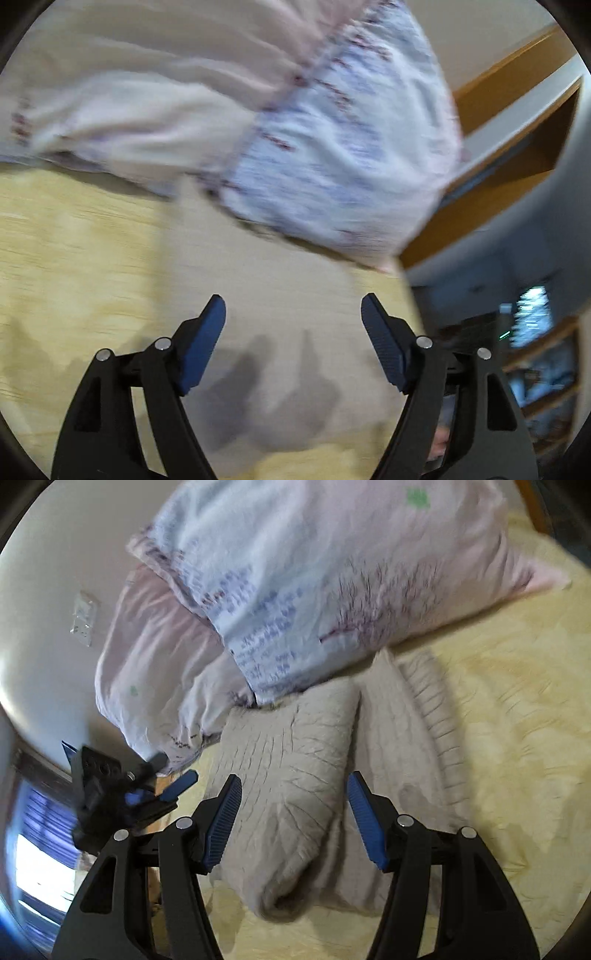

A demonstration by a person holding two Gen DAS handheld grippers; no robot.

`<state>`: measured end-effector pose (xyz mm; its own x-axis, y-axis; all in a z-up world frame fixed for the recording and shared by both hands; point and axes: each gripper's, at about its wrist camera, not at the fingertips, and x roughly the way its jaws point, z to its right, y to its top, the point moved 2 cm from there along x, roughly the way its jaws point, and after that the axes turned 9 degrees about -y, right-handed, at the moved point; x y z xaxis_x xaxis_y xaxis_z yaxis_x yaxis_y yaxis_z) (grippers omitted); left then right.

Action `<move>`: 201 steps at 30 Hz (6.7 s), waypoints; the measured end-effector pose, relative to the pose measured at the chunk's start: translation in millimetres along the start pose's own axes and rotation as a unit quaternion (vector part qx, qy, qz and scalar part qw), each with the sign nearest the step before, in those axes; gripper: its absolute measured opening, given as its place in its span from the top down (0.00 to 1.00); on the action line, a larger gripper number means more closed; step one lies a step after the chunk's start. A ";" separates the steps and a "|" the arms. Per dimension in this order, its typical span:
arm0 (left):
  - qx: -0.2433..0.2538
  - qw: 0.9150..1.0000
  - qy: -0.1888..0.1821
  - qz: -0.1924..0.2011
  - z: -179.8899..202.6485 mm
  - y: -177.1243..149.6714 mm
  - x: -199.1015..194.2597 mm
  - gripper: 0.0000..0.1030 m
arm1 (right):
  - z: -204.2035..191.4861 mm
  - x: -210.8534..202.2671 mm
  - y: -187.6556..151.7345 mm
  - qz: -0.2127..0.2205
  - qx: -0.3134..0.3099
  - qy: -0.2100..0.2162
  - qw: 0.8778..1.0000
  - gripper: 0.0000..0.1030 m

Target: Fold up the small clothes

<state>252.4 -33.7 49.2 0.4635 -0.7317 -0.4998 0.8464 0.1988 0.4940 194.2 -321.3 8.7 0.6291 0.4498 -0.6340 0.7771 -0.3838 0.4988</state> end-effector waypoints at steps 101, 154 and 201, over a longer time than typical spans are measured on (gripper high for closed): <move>-0.088 0.993 -0.025 -0.075 -53.4 -4.5 36.0 0.32 | 69.9 15.2 47.2 -0.003 0.055 -0.071 0.996 0.77; -0.049 0.991 -0.065 -0.108 -20.5 -27.2 76.2 0.54 | 77.9 11.0 2.3 -0.060 0.056 0.026 0.996 0.67; 0.175 0.982 0.077 0.002 -4.3 -44.2 -62.4 0.26 | -41.4 44.7 -8.1 0.034 -0.070 -0.040 0.996 0.91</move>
<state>187.2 5.9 55.6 0.5234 -0.6186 -0.5860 0.7151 -0.0550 0.6968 216.9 -264.8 0.8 0.6806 0.3593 -0.6385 0.7318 -0.2925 0.6155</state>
